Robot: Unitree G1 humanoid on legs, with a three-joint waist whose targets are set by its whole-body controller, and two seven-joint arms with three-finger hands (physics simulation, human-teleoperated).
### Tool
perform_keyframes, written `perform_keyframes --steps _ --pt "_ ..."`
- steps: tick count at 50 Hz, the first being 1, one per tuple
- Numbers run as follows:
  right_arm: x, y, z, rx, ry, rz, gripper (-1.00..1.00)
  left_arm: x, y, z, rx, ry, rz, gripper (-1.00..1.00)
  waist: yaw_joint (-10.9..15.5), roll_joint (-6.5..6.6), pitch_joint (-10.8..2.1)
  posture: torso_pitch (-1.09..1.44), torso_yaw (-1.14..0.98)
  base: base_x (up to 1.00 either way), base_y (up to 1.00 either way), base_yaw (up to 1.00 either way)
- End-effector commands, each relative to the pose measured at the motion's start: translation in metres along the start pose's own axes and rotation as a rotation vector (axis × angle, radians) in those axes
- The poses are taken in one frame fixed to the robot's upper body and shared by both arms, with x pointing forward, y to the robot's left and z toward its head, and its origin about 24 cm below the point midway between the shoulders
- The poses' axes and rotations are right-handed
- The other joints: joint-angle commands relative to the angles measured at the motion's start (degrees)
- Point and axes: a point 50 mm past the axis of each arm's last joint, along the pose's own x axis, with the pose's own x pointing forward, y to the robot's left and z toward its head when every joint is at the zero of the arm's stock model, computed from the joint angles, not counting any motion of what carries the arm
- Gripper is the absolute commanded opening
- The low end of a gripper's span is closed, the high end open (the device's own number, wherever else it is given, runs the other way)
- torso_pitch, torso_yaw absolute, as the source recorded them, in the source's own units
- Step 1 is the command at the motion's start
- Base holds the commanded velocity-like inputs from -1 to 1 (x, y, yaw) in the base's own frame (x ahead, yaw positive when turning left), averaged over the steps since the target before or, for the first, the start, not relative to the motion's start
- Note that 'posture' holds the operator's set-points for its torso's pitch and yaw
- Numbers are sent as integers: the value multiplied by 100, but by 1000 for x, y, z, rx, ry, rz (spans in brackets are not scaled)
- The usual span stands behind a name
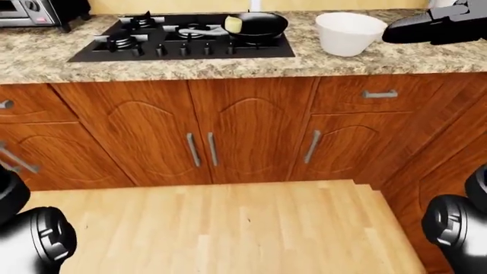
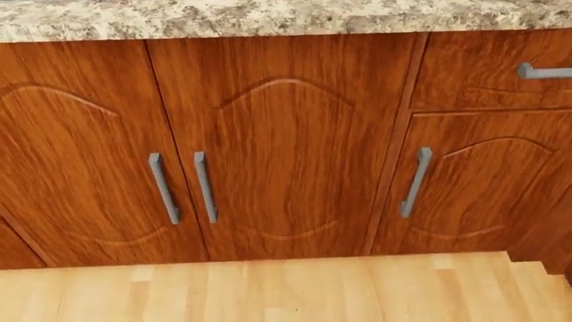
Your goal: Pick the cheese from the pan and place it in the bowl.
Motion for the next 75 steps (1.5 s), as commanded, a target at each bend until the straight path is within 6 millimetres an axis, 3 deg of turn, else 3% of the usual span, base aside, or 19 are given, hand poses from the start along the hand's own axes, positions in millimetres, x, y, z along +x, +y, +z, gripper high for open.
perform_keyframes --steps 1,4,5,11,14,18,20,22,27,35,37,49,53,55,56,58,63,72,75 --pt "-6 -8 19 4 -117 -10 100 -6 -1 26 -33 -107 -23 100 11 11 -212 0 0 0 0 0" --pt "-7 -9 18 48 -122 9 100 -9 -5 29 -101 -95 -63 100 -13 5 -210 0 0 0 0 0" --pt "-7 -9 16 37 -115 11 100 -8 -2 29 -72 -105 -36 100 -19 41 -334 0 0 0 15 0" --pt "-8 -7 19 55 -128 18 100 -9 7 38 -80 -117 -21 100 -5 -216 -371 0 0 0 40 0" --pt "-7 -5 17 43 -123 22 100 -8 9 39 -82 -122 -16 100 -13 -146 -300 0 0 0 56 0" --pt "-8 -3 19 38 -127 26 100 -8 8 38 -83 -121 -20 100 -62 183 -223 0 0 0 56 0" --pt "-8 -3 20 38 -127 30 100 -8 9 37 -78 -120 -18 100 -89 658 -362 0 0 0 57 0" --pt "-8 -2 18 41 -124 31 100 -8 9 38 -80 -122 -18 100 -48 455 -249 0 0 0 56 0" --pt "-6 2 15 29 -115 38 100 -9 7 37 -72 -122 -24 100 -56 109 -265 0 0 0 45 0" --pt "-5 2 12 32 -112 42 100 -11 4 36 -69 -122 -31 100 -123 211 -83 0 0 0 0 0" --pt "-5 2 12 31 -110 44 100 -11 4 36 -68 -122 -33 100 -96 205 -250 0 0 8 0 0" --pt "-4 4 9 32 -105 53 100 -11 2 36 -65 -124 -39 100 -17 49 -243 0 0 15 -2 0" --pt "-3 5 8 34 -100 55 100 -12 2 36 -61 -126 -40 100 15 -184 -237 0 0 16 0 0" --pt "-2 5 7 34 -97 57 100 -11 3 37 -64 -126 -39 100 29 -511 -363 0 0 16 -1 0" --pt "-2 5 7 34 -97 57 100 -11 3 37 -63 -127 -39 100 0 -250 -266 0 0 16 -1 0" --pt "-2 6 6 32 -94 59 100 -11 2 36 -63 -126 -41 100 30 -355 -301 0 0 16 0 0" --pt "-2 7 5 29 -92 63 100 -11 1 35 -59 -126 -46 100 52 -202 -219 0 0 22 0 0" --pt "-2 9 5 22 -96 71 100 -12 1 36 -62 -126 -46 100 -88 395 -263 0 0 27 0 0" --pt "-2 8 5 23 -97 72 100 -12 0 37 -60 -129 -46 100 -76 426 -221 0 0 27 0 0"
